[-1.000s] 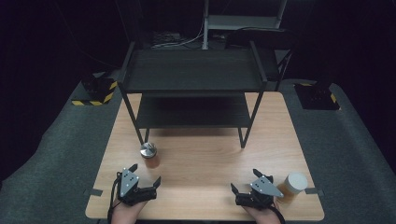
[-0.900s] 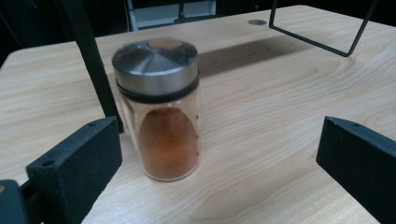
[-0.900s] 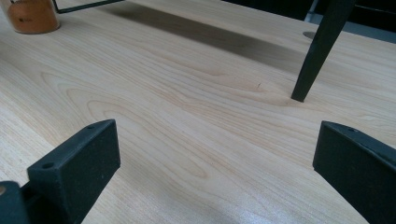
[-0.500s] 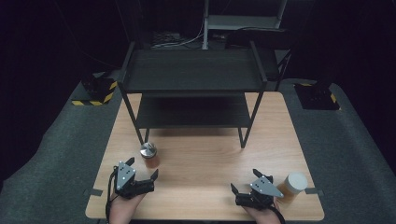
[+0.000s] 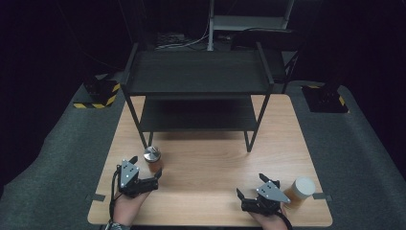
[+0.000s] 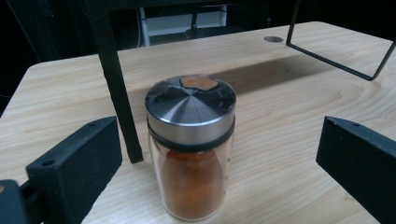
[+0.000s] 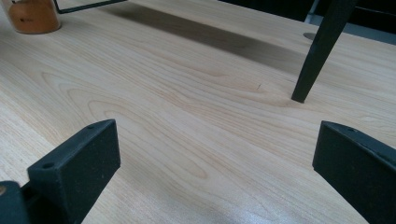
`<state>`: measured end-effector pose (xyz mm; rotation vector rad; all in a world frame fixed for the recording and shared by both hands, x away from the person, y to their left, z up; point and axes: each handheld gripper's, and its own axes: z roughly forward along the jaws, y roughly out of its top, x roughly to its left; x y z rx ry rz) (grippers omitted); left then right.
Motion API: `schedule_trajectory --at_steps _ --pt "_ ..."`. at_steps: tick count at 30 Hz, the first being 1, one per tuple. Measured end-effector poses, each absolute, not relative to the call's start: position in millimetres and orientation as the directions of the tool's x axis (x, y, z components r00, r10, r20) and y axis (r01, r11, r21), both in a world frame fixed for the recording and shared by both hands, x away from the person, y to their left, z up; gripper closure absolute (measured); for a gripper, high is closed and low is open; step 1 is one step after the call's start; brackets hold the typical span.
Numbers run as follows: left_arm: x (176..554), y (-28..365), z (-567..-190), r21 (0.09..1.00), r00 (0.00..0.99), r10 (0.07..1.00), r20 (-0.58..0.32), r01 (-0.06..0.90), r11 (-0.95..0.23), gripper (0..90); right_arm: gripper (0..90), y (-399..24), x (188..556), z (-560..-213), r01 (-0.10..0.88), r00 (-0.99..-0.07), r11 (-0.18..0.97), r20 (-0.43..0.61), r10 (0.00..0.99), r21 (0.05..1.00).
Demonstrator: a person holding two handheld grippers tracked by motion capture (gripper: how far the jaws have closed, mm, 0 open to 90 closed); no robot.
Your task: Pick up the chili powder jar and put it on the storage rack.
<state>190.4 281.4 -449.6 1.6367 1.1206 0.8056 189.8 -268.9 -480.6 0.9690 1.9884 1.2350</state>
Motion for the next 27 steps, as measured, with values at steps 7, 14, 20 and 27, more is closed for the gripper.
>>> schedule_trajectory --at_steps 7,14,20,27 --pt "201 280 -449 0.943 0.365 0.931 0.002 0.310 -0.123 0.4 0.2 -269 190 -481 0.268 -0.555 0.300 -0.108 0.825 0.916" --pt "210 280 -448 0.940 0.362 0.932 -0.003 0.319 -0.121 0.4 0.2 -270 190 -481 0.268 -0.554 0.298 -0.106 0.825 0.916" --pt "216 283 -449 0.941 0.354 0.935 -0.009 0.320 -0.112 0.9 0.3 -269 190 -481 0.269 -0.553 0.298 -0.106 0.826 0.916" --pt "224 286 -453 0.939 0.346 0.937 -0.044 0.335 -0.079 2.6 0.3 -269 190 -480 0.272 -0.550 0.298 -0.107 0.829 0.915"
